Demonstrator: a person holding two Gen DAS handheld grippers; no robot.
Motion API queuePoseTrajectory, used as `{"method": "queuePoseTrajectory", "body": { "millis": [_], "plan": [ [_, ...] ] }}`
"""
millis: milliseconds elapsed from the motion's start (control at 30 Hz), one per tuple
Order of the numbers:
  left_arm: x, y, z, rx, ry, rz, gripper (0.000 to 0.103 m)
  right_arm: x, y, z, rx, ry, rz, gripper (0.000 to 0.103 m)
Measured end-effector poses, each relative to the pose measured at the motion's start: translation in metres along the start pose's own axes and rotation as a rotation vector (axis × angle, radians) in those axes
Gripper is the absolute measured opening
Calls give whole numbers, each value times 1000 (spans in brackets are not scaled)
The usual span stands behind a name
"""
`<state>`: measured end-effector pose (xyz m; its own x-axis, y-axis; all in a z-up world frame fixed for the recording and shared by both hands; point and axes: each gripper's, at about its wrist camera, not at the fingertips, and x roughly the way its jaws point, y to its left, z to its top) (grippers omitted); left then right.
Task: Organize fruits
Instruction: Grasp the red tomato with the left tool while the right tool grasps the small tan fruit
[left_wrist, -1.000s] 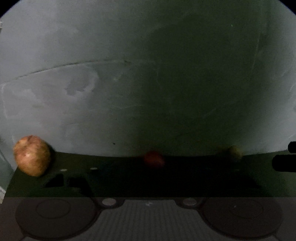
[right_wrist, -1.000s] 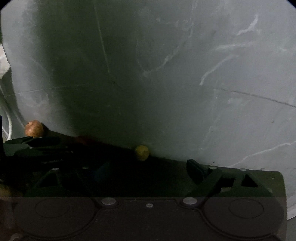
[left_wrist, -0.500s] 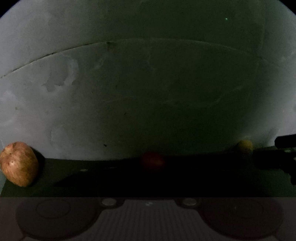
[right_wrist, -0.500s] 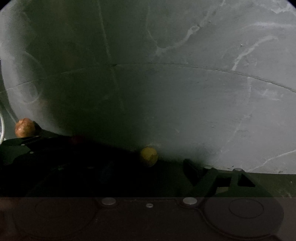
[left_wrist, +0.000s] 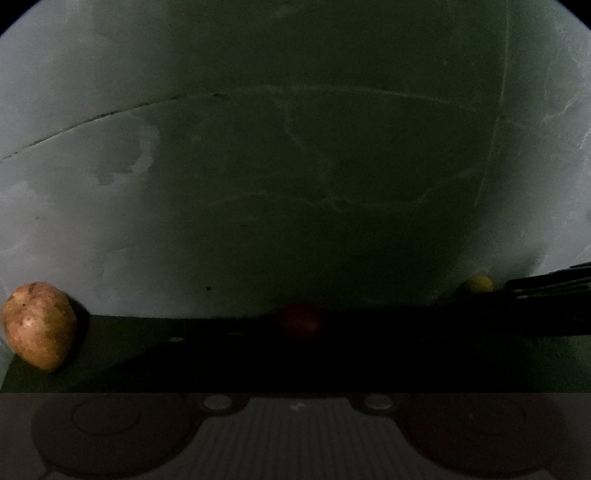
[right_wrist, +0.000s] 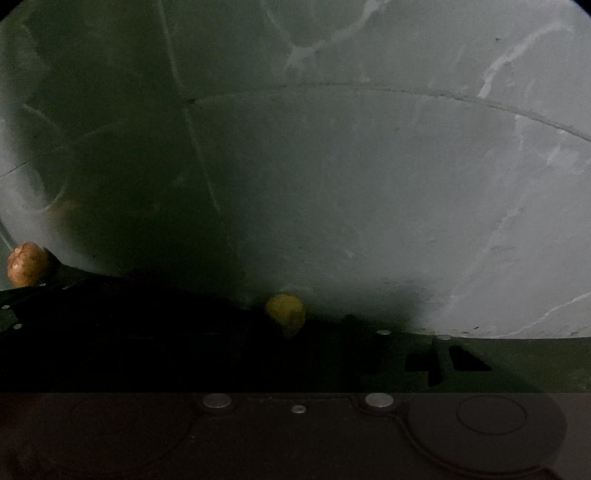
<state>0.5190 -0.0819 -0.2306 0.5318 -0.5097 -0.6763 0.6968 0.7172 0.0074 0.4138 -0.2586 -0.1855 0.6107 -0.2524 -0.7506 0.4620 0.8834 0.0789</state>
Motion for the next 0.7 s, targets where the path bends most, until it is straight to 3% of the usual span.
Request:
{"method": "queuePoseTrajectory", "body": {
  "millis": [200,267,300,500,700],
  "plan": [
    [-10,1,-3,-9,0,-4,33,1,3,-2,4,2,19,41],
    [-12,2,0,-8,-1,-3,33,1,4,-3,-2,-1,23,28],
    [-13,2,1,-7,-2,-2,33,1,4,-4,-3,-1,24,27],
    [-21,5,0,-19,-1,5,33,-5,-6,-4,11,-16,71,26],
    [-37,2,1,-50,8,20,33,-40,-7,0,-31,-42,144,26]
  ]
}}
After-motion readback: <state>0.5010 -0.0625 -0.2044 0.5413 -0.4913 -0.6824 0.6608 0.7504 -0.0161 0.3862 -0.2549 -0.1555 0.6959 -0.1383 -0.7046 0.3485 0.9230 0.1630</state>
